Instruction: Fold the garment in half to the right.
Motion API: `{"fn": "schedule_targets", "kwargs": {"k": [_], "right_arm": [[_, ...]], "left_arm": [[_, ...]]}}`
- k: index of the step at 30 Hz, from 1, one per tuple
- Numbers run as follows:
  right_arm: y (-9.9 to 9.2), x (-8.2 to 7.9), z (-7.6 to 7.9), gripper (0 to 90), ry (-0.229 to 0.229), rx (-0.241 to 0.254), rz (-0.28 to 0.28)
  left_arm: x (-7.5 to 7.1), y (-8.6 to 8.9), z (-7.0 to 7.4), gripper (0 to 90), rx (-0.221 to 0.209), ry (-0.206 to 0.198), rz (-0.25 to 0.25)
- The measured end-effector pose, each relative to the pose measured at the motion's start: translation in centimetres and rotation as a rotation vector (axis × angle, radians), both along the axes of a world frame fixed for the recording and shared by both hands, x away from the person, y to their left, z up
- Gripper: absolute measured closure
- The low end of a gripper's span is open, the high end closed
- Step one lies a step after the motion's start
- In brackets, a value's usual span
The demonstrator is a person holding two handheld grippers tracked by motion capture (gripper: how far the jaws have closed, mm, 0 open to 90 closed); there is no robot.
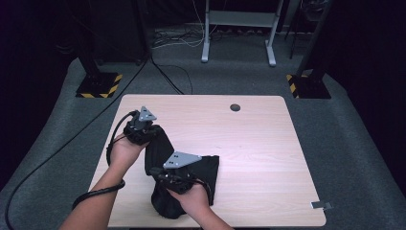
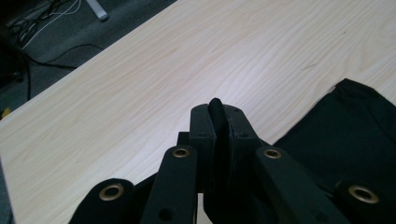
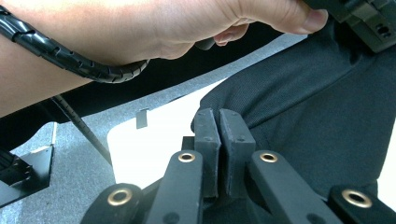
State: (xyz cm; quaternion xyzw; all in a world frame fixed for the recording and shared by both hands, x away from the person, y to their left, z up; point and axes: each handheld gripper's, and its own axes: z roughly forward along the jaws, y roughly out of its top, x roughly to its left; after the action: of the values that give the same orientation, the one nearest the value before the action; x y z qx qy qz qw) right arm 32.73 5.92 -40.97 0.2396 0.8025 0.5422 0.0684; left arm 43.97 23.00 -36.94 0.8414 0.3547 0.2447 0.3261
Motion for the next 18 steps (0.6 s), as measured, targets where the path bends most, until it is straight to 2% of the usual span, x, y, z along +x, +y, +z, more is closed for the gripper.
{"fn": "schedule_targets", "kwargs": {"k": [11,18], "right_arm": [[-1.8,-0.2,-0.4,86.9,0.005,-0.004,-0.029],[-2.5,-0.4,-0.8,86.8,0.015,-0.011,-0.042]], "left_arm": [[0.2,-1.6,-0.7,83.2,-0.036,-0.001,-0.011],[0.3,-2.6,-1.2,83.1,-0.037,0.004,-0.022]]}}
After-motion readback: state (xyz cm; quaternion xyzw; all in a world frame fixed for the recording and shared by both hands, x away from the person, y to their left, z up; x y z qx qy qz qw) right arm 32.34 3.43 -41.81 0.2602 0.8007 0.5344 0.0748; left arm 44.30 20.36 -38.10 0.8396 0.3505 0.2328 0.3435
